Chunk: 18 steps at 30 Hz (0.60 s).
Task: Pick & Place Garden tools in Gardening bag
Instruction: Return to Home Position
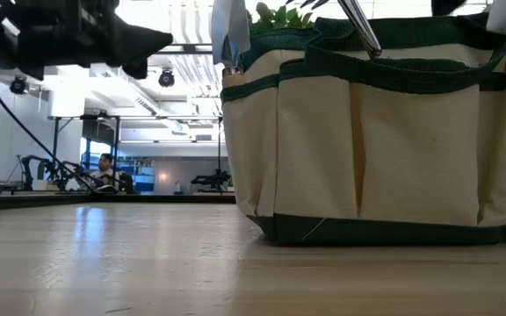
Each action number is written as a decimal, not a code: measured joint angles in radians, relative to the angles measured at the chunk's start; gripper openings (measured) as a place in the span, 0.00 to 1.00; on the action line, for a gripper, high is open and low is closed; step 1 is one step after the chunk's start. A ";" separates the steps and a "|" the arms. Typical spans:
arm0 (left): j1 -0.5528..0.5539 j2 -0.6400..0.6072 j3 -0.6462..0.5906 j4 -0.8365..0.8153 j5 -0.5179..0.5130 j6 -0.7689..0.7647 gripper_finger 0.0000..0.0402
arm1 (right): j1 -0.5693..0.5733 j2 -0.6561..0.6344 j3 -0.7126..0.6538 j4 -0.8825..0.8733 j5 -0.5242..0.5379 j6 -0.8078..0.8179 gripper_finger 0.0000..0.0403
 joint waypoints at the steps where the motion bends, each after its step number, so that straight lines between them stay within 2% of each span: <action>1: 0.005 0.000 -0.011 0.013 0.001 0.000 0.01 | -0.015 -0.026 -0.037 0.023 -0.011 -0.003 0.02; 7: 0.049 0.000 -0.060 0.028 0.001 0.001 0.01 | -0.104 -0.201 -0.236 0.080 -0.022 0.056 0.02; 12: 0.108 0.001 -0.116 0.114 0.039 -0.016 0.01 | -0.175 -0.358 -0.365 0.164 -0.106 -0.010 0.02; 18: 0.199 0.001 -0.183 0.198 0.119 -0.054 0.01 | -0.269 -0.534 -0.477 0.171 -0.209 -0.037 0.02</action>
